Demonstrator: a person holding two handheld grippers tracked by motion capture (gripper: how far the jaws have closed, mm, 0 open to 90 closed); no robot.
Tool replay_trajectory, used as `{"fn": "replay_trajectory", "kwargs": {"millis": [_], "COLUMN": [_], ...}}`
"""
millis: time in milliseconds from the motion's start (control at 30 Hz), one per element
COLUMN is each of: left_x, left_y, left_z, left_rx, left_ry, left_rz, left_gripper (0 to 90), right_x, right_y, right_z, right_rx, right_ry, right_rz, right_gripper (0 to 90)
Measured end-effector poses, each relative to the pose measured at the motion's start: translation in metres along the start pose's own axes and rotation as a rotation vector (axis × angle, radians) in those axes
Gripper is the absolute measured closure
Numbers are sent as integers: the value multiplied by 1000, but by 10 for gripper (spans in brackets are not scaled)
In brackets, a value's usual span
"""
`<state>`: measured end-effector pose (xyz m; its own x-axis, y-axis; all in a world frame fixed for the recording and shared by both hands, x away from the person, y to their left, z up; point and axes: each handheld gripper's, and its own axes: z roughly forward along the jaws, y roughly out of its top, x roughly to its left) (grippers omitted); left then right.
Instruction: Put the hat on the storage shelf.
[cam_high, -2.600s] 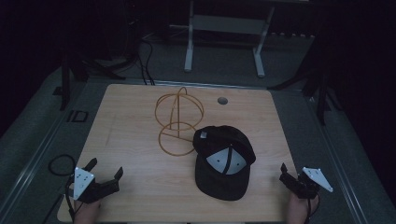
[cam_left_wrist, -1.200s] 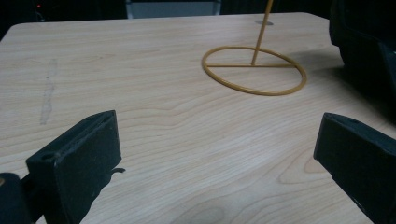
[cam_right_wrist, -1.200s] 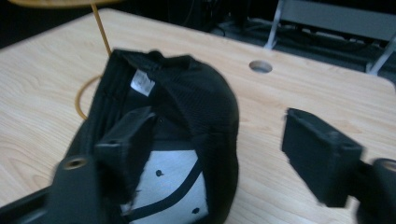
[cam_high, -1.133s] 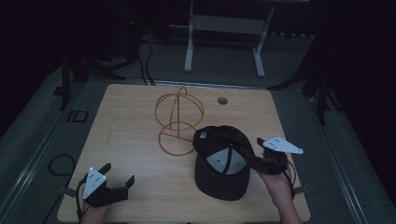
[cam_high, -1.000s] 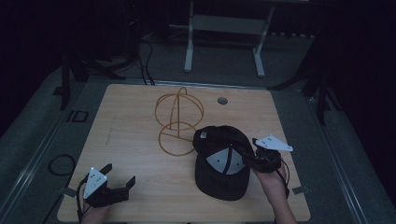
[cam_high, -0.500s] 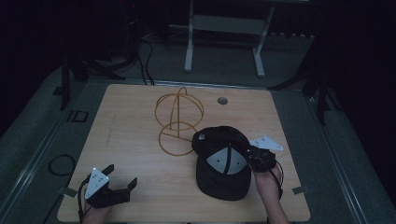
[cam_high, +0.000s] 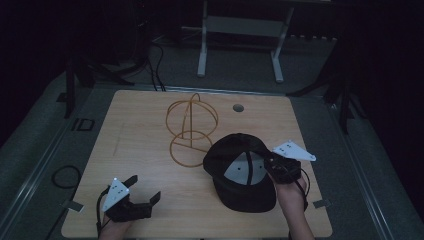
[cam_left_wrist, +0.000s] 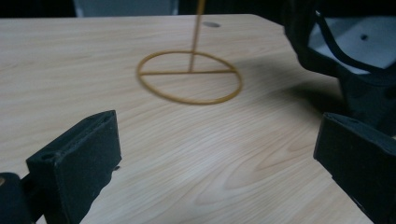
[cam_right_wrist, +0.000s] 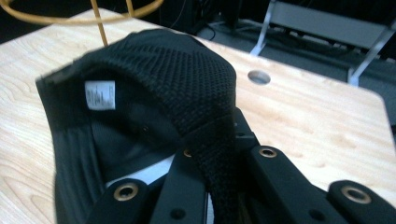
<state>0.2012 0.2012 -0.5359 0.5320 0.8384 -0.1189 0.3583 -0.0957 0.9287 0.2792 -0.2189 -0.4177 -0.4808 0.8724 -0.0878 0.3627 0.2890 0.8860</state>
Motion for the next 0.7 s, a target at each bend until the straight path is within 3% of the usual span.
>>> {"fn": "replay_trajectory", "kwargs": {"millis": [67,367,433,567,700], "left_x": [-7,-27,-37,-47,-58], "left_y": [5,21,28,37,50], "left_z": [6,23,30,39,46], "left_rx": [5,6,9,21,0], "left_ry": [-40,-108,-142,-171,-193], "left_rz": [14,50,63,76,103], "left_gripper": [10,10,10,10,10], "right_x": [1,6,7,10,19], "right_y": [7,18,21,23,25], "right_z": [-8,-21,-24,-27,-32], "right_rx": [-26,-84,-97,-109,-129], "right_ry": [9,28,38,60,92], "right_rz": [-6,-37,-40,-38,-59], "right_gripper": [884,884,884,884,883]}}
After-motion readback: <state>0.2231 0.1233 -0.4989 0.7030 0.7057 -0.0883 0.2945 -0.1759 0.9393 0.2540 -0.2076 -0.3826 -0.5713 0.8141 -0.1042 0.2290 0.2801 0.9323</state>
